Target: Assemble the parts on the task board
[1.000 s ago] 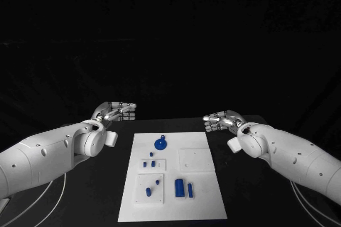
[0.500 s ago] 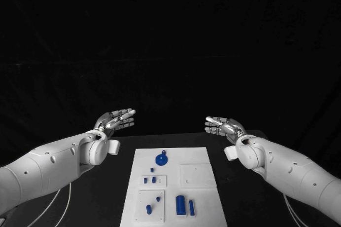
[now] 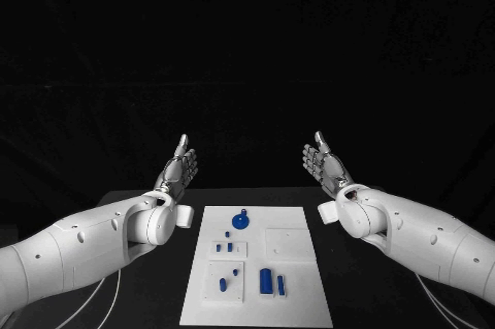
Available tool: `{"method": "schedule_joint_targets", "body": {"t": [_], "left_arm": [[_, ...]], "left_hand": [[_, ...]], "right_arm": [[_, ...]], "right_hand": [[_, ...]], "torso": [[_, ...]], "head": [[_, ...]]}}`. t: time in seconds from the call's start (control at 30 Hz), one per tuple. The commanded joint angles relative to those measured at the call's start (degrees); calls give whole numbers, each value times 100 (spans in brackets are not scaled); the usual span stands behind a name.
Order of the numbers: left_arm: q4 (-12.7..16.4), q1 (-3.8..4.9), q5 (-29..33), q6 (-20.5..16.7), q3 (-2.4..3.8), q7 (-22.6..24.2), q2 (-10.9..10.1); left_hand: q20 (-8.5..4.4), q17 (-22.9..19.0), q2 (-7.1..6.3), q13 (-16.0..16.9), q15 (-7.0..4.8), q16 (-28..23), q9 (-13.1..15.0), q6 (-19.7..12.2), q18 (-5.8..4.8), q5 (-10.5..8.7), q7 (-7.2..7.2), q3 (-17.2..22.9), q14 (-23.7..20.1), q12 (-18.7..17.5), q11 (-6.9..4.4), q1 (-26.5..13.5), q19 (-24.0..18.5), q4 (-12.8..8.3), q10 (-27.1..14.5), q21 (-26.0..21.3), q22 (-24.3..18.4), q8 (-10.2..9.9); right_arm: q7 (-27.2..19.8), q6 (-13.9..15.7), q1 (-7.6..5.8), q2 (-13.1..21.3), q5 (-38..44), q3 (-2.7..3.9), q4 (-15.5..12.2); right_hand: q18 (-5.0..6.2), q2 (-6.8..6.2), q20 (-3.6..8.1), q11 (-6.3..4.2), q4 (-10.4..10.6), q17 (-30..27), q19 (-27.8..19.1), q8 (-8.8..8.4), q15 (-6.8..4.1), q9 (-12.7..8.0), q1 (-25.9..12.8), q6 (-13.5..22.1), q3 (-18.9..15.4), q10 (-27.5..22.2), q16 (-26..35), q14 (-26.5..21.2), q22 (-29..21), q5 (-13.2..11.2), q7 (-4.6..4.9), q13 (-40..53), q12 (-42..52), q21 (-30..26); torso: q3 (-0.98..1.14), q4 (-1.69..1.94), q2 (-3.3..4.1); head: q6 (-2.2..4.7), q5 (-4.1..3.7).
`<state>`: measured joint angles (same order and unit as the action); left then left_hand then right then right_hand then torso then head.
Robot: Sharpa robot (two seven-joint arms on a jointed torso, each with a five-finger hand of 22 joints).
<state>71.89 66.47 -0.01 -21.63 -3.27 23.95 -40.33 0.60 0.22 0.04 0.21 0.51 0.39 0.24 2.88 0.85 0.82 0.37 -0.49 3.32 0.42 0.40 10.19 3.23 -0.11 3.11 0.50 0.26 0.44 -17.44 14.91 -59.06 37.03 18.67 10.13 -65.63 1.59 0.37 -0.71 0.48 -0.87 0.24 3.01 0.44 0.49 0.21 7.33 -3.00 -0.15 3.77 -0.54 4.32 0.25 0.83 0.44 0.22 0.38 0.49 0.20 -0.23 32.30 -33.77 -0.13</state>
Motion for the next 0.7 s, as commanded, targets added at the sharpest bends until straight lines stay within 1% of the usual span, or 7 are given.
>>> {"method": "schedule_joint_targets", "body": {"t": [0.03,0.07,0.13,0.33,0.43,0.53,0.7], "left_arm": [[497,-160,-3,-1083,74,332,-104],[745,-250,-3,-1304,122,380,-167],[1036,-354,-2,-1563,178,436,-240],[1651,-575,0,-2110,297,555,-397],[1777,-621,1,-2223,321,579,-429],[1806,-631,1,-2249,327,585,-436],[1806,-631,1,-2249,327,585,-436]], "left_hand": [[-60,-22,-4,-21,-51,-39,-24,-288,-85,-82,-37,49,-332,-42,-40,-1019,-323,11,-311,-50,-26,-44],[-60,-22,-4,-21,-51,-39,-24,-288,-85,-82,-37,49,-332,-42,-40,-1019,-323,11,-311,-50,-26,-44],[-60,-22,-4,-21,-51,-39,-24,-288,-85,-82,-37,49,-332,-42,-40,-1019,-323,11,-311,-50,-26,-44],[-60,-22,-4,-21,-51,-39,-24,-288,-85,-82,-37,49,-332,-42,-40,-1019,-323,11,-311,-50,-26,-44],[-60,-22,-4,-21,-51,-39,-24,-288,-85,-82,-37,49,-332,-42,-40,-1019,-323,11,-311,-50,-26,-44],[-60,-22,-4,-21,-51,-39,-24,-288,-85,-82,-37,49,-332,-42,-40,-1019,-323,11,-311,-50,-26,-44],[-60,-22,-4,-21,-51,-39,-24,-288,-85,-82,-37,49,-332,-42,-40,-1019,-323,11,-311,-50,-26,-44]], "right_arm": [[-534,1111,-11,140,-727,-155,-482],[-633,1365,-25,228,-887,-275,-756],[-763,1701,-43,344,-1099,-435,-1118],[-1078,2513,-88,625,-1610,-820,-1993],[-1166,2741,-101,704,-1754,-928,-2239],[-1225,2892,-109,757,-1849,-1000,-2402],[-1236,2920,-110,767,-1867,-1013,-2432]], "right_hand": [[-159,-37,71,-48,87,-24,-301,-44,-49,-21,-733,300,15,-377,54,-432,-25,-83,-44,-22,-38,-49],[-159,-37,71,-48,87,-24,-301,-44,-49,-21,-733,300,15,-377,54,-432,-25,-83,-44,-22,-38,-49],[-159,-37,71,-48,87,-24,-301,-44,-49,-21,-733,300,15,-377,54,-432,-25,-83,-44,-22,-38,-49],[-159,-37,71,-48,87,-24,-301,-44,-49,-21,-733,300,15,-377,54,-432,-25,-83,-44,-22,-38,-49],[-159,-37,71,-48,87,-24,-301,-44,-49,-21,-733,300,15,-377,54,-432,-25,-83,-44,-22,-38,-49],[-159,-37,71,-48,87,-24,-301,-44,-49,-21,-733,300,15,-377,54,-432,-25,-83,-44,-22,-38,-49],[-159,-37,71,-48,87,-24,-301,-44,-49,-21,-733,300,15,-377,54,-432,-25,-83,-44,-22,-38,-49]], "torso": [[-20,23,-112],[-20,23,-112],[-20,23,-112],[-20,23,-112],[-20,23,-112],[-20,23,-112],[-20,23,-112]], "head": [[-61,13],[-61,13],[-61,13],[-61,13],[-61,13],[-61,13],[-61,13]]}}
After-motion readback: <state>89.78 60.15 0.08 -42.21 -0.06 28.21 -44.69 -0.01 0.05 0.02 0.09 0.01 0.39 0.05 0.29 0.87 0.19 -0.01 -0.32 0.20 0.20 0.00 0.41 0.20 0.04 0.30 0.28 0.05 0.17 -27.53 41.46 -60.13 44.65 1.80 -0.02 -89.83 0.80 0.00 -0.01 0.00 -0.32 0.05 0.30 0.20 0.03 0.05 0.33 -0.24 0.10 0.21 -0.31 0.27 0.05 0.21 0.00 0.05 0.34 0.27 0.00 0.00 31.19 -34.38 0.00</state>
